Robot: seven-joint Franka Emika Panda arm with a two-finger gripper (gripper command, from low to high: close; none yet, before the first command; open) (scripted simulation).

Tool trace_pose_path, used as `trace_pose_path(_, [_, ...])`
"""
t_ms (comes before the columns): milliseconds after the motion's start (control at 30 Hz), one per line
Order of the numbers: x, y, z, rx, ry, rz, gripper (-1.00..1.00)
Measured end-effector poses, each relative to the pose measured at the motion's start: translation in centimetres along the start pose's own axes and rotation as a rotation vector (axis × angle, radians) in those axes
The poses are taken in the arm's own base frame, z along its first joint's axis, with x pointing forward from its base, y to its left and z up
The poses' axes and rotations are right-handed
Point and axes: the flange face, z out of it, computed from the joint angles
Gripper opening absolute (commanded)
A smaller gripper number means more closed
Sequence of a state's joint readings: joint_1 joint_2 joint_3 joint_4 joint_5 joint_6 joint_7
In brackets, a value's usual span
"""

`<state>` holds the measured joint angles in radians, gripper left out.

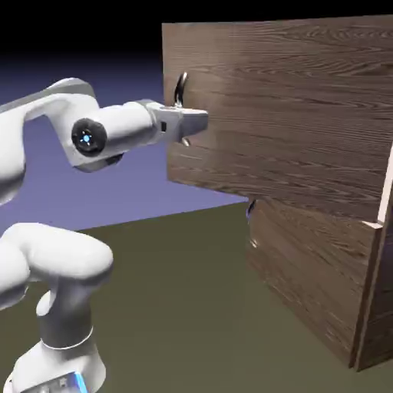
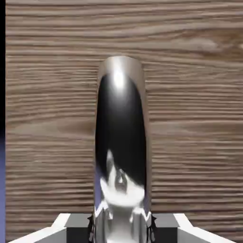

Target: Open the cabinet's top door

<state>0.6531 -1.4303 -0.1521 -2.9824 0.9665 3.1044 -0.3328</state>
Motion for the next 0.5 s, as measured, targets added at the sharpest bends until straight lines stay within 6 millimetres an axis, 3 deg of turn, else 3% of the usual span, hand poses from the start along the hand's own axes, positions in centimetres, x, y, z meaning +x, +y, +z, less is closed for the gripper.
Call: trace_pose_path(500, [2.7, 2.7, -8.5, 0.144, -0.143, 0.003, -1.00])
